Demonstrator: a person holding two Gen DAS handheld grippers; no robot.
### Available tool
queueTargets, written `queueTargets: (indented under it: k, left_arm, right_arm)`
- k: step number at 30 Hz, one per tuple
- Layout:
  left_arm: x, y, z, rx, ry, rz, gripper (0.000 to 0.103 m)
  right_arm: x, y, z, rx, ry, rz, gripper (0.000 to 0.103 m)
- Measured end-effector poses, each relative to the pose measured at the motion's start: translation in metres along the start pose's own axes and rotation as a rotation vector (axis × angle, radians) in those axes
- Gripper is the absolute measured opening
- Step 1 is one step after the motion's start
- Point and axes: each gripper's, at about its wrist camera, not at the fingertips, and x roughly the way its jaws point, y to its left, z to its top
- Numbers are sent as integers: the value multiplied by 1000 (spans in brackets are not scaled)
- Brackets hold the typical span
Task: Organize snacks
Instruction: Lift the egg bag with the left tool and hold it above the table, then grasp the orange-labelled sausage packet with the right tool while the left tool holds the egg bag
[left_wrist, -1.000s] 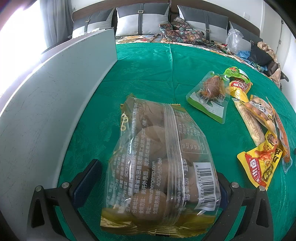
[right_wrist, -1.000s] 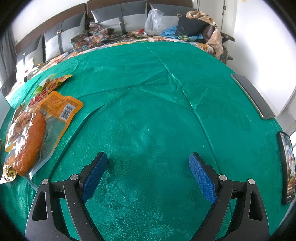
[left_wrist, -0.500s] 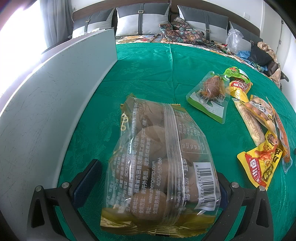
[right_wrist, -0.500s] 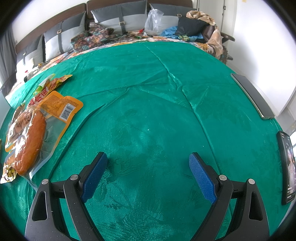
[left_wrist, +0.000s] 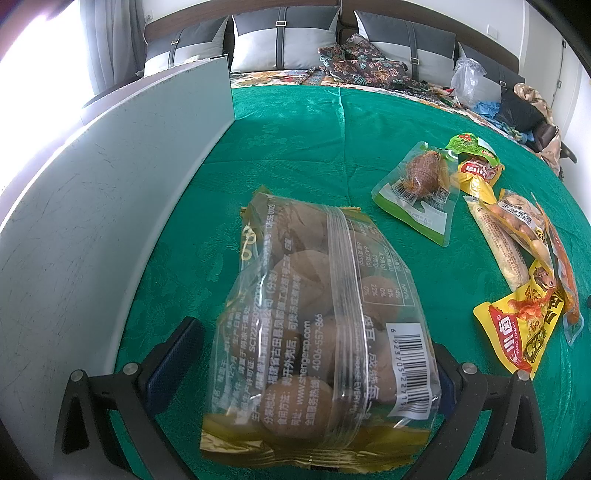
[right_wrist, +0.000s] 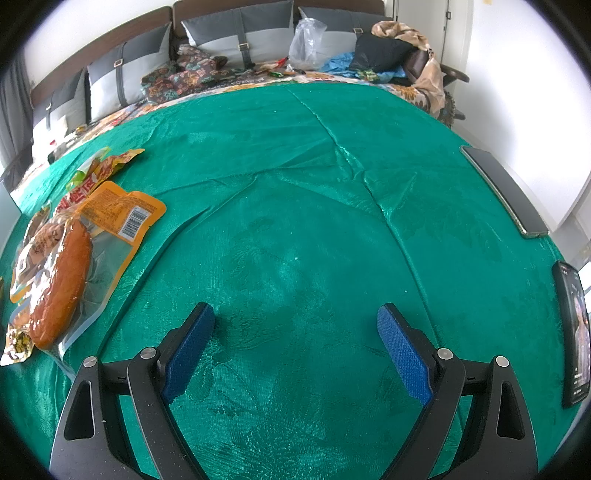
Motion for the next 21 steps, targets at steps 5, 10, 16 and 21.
queueTargets:
  k: [5,10,16,21]
  left_arm:
    - [0,0,-1,0,0,0,103]
    - [2,1,-1,-1,0,-2,103]
    - [2,1,-2,-1,0,-1,103]
    - [3,1,-1,0,0,-2,103]
  right_arm:
    - [0,0,0,0,0,1,92]
    - [2,0,2,-16,5,46,96]
    - [-17,-6,8,307,170,421,95]
    - [8,88,20,261,424,467,98]
